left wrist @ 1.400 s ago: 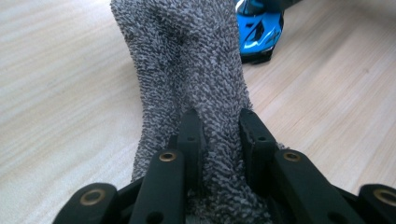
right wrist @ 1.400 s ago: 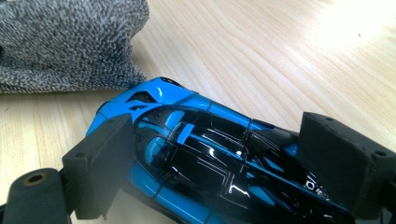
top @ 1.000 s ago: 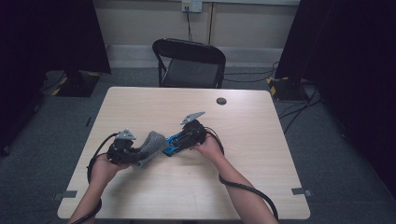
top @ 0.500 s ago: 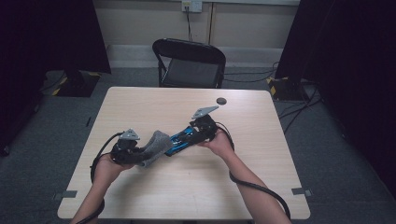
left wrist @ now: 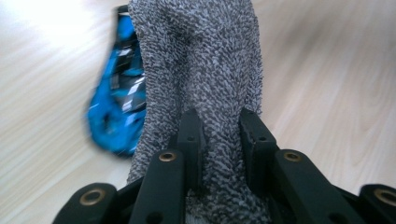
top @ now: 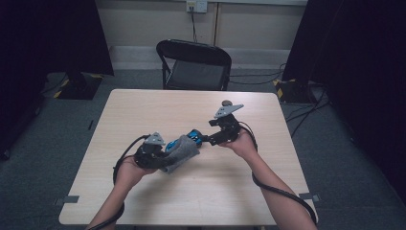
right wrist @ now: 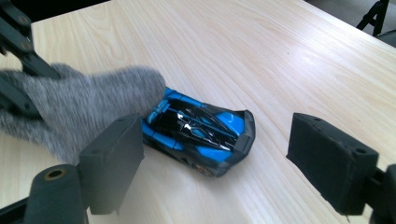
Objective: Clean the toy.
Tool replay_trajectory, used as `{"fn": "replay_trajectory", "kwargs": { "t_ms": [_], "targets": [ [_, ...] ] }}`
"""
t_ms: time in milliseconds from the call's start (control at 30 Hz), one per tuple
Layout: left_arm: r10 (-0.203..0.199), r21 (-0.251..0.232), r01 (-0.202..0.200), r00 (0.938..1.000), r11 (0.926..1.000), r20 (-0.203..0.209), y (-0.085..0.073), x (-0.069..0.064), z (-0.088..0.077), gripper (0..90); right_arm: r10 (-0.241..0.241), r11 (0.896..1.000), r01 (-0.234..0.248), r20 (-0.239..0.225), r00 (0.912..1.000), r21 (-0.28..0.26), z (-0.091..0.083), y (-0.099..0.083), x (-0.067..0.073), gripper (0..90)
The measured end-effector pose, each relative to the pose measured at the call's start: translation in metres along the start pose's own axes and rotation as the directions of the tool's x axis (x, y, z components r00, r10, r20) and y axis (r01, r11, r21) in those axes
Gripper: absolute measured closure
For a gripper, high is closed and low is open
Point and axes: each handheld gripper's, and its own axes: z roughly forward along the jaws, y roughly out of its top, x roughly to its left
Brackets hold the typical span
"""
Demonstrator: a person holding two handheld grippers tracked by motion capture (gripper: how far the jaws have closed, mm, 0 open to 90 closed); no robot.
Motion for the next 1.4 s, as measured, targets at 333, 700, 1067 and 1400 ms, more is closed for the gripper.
{"fn": "replay_trajectory", "kwargs": {
  "t_ms": [333,700,1067,1400],
  "targets": [
    [0.068,0.022,-0.07,0.9948,0.9973,0.075,0.023,-0.028,0.048,72.7,0.011,0.999,-0.011,-0.003,0.9999,-0.04,-0.032,-0.009,-0.007,17.2],
    [0.143,0.077,-0.154,0.9815,0.9852,0.127,0.048,-0.048,0.097,72.2,0.003,0.999,-0.002,0.016,0.9999,-0.038,-0.058,-0.027,-0.012,17.3],
    [0.174,0.01,-0.176,0.9779,0.9843,0.116,0.05,-0.051,0.106,44.3,0.0,1.0,0.0,-0.014,0.9999,-0.006,-0.058,-0.051,-0.012,17.8],
    [0.108,-0.037,-0.106,0.9927,0.9936,0.053,0.037,-0.029,0.067,32.2,-0.105,0.993,0.111,-0.11,0.9884,0.05,-0.035,-0.053,0.015,20.8]
  ]
}}
